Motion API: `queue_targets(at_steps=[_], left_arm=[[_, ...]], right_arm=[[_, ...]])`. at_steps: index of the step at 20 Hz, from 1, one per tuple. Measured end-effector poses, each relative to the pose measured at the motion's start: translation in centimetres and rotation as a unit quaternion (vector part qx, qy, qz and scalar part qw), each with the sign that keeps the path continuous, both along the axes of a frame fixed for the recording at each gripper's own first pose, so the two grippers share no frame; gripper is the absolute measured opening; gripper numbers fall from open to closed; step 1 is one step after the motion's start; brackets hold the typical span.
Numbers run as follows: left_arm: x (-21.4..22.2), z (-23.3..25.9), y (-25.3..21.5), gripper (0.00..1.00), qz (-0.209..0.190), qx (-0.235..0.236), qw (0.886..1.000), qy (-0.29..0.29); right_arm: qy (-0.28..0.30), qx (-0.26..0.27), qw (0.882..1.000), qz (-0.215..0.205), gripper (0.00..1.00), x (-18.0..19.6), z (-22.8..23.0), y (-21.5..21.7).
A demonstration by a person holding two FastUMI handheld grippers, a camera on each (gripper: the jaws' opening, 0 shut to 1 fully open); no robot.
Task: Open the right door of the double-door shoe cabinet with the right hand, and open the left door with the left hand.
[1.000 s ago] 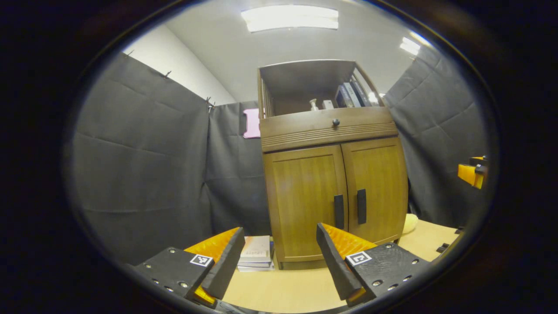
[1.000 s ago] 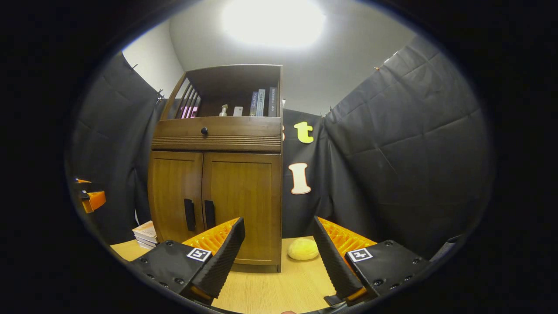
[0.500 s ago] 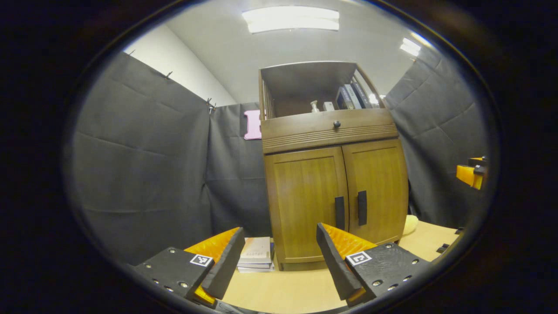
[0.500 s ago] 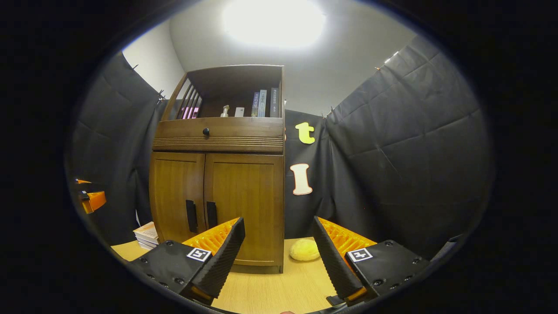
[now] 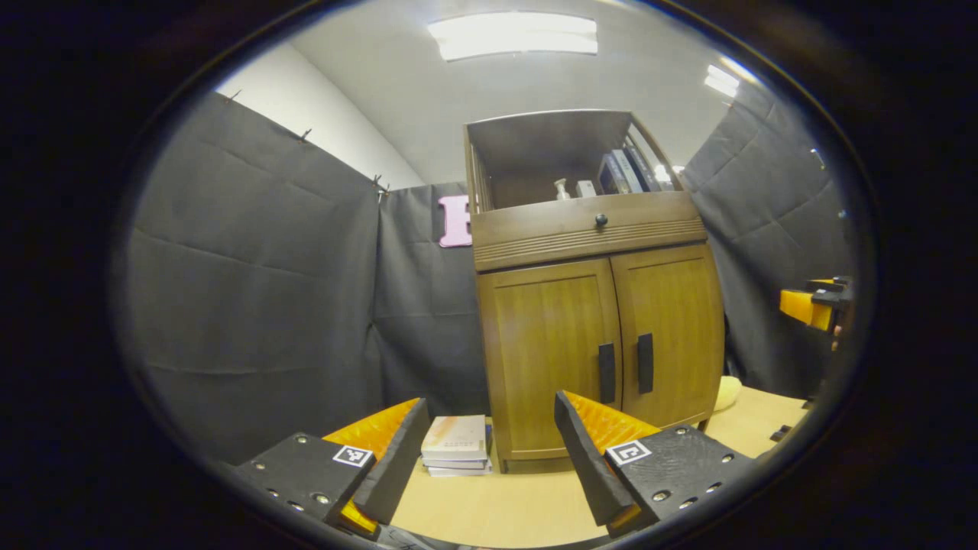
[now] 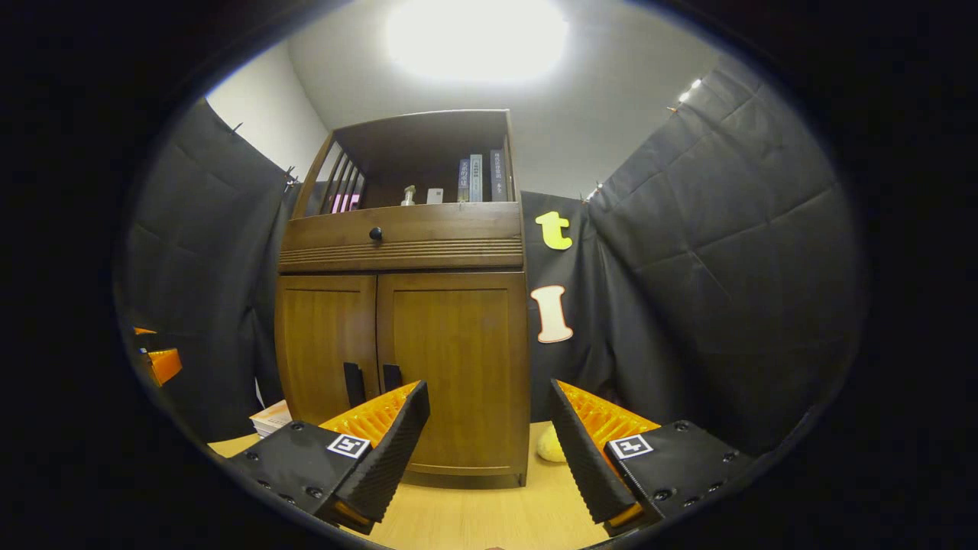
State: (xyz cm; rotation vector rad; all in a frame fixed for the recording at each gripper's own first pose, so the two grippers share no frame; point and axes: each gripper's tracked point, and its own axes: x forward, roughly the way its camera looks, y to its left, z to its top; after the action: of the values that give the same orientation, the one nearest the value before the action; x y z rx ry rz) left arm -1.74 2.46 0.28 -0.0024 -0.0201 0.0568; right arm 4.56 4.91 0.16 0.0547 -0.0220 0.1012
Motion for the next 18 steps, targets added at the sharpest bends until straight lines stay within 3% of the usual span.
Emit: queue_targets(at_steps=[18], left_arm=[[-4.7, -0.3, 6.7, 0.96, 0.104, 0.019, 0.994, 0.014]], right_arm=[[0.018, 0.023, 0.996, 0.082, 0.98, 11.2, -2.5, 10.8]])
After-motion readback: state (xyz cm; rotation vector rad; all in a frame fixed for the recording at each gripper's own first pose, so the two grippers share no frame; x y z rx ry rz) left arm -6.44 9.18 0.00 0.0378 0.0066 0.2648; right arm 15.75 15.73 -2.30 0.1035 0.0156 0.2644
